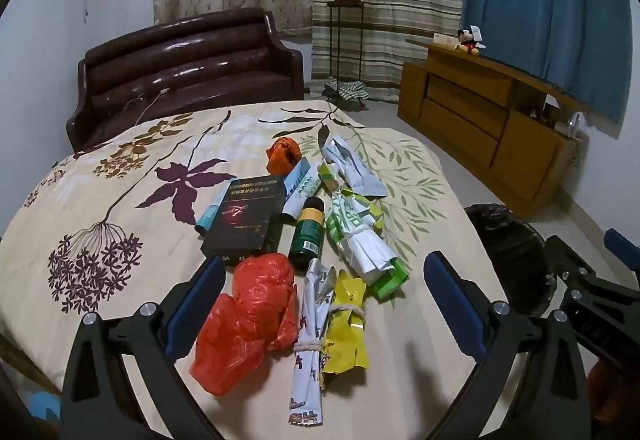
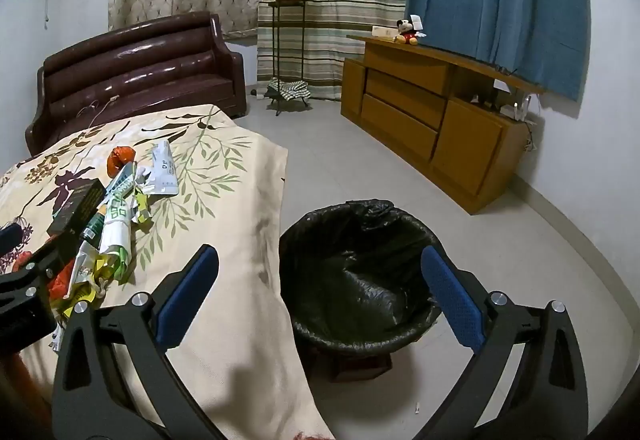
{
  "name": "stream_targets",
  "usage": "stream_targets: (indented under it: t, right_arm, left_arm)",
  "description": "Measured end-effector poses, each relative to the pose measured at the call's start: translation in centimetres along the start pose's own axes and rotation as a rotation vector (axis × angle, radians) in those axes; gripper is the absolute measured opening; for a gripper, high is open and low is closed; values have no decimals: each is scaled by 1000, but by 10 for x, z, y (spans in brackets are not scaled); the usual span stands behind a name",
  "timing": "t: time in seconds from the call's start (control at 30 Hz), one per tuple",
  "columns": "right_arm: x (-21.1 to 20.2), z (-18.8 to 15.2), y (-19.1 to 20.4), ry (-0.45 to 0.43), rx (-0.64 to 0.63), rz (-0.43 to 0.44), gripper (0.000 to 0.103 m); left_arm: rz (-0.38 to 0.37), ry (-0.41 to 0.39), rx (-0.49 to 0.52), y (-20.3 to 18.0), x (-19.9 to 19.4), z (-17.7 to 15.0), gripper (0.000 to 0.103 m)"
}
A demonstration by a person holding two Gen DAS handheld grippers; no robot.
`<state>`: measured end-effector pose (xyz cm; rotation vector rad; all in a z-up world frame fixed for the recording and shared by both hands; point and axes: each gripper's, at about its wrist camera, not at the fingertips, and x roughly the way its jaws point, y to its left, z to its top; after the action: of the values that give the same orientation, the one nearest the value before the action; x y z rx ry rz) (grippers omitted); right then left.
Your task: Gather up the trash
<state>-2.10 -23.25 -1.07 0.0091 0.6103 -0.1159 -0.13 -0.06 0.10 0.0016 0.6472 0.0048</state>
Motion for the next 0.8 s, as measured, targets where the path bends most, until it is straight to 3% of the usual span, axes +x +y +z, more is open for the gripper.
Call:
stream_targets:
  t: [0.8]
  right_arm:
    - [2,-1,1,11,5,5,99]
  left_arm:
    - [9,17,-3,0,3,-2,97]
